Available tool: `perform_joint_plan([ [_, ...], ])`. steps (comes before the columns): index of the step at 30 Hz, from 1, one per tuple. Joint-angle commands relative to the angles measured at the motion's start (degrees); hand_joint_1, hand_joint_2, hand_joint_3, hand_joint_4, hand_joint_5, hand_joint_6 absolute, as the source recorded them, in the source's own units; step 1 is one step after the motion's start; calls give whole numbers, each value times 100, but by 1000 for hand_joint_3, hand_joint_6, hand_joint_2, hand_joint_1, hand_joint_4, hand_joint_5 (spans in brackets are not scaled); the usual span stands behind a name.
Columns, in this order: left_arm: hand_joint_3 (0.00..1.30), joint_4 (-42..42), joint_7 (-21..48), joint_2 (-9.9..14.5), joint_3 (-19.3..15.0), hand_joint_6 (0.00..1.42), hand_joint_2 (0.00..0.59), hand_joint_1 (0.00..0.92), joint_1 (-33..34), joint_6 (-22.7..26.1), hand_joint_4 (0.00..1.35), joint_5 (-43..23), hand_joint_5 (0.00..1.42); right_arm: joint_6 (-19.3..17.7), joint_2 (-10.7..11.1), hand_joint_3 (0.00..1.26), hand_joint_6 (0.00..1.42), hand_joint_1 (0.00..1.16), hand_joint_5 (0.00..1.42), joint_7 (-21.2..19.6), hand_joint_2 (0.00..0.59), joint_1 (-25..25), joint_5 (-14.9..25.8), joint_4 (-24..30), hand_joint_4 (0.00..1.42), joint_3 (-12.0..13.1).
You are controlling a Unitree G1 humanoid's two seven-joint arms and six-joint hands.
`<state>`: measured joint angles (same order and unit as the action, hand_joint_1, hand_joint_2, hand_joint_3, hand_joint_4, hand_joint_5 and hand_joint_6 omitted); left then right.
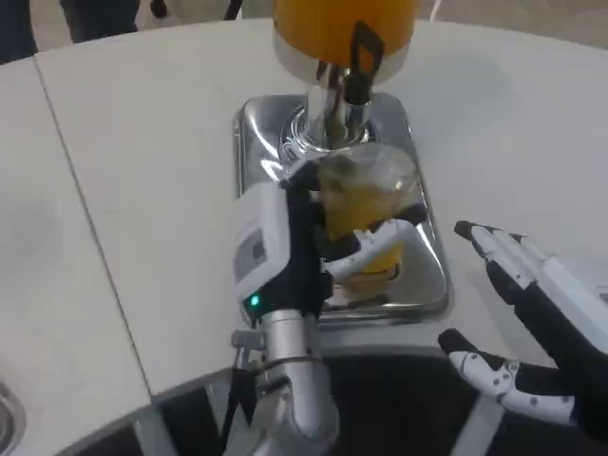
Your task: Grasp the cup under the faucet to collect the drink, then remove the cup.
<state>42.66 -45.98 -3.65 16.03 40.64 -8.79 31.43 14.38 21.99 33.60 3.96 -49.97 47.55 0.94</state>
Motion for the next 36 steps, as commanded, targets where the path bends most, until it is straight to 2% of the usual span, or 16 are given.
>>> perform_joint_plan([
  [1, 1039, 133, -98, -206, -62, 1424, 31, 574, -27, -202, 1110, -134, 1417, 76, -32, 0, 48, 360, 0, 60, 468, -15, -37, -38, 0, -121],
  [9, 1090, 166, -53, -75, -111, 1424, 8, 595, -36, -351, 1085, -192, 1405, 109, -48, 0, 48, 359, 0, 10, 474, -198, -47, -125, 0, -248],
  [15, 1102, -108, 36, 137, -175, 1424, 0, 605, -124, -521, 1085, -185, 1405, 37, -38, 0, 48, 359, 0, -53, 474, -254, 39, -146, 0, -218],
  [18, 1116, -348, 192, 360, -252, 1424, 0, 616, -227, -690, 1075, -237, 1405, 23, -44, 0, 48, 360, 0, -77, 478, -262, 86, -163, 0, -214],
  [21, 1116, -577, 259, 486, -312, 1424, 0, 617, -338, -781, 1073, -250, 1405, 12, -28, 0, 48, 361, 0, -23, 481, -311, 109, -126, 0, -261],
  [28, 1116, -1009, 366, 653, -394, 1424, 0, 615, -599, -802, 1073, -175, 1405, 4, -10, 0, 48, 364, 0, 36, 484, -327, 43, -3, 0, -348],
  [32, 1128, -1123, 472, 861, -477, 1424, 0, 618, -703, -848, 1073, -192, 1405, -187, 124, 0, 48, 365, 0, -53, 484, -275, -5, 94, 0, -281],
  [36, 1129, -1260, 594, 1105, -621, 1424, 0, 619, -817, -869, 1073, -232, 1405, -293, 210, 0, 48, 371, 0, -116, 480, -206, 36, 118, 0, -45],
])
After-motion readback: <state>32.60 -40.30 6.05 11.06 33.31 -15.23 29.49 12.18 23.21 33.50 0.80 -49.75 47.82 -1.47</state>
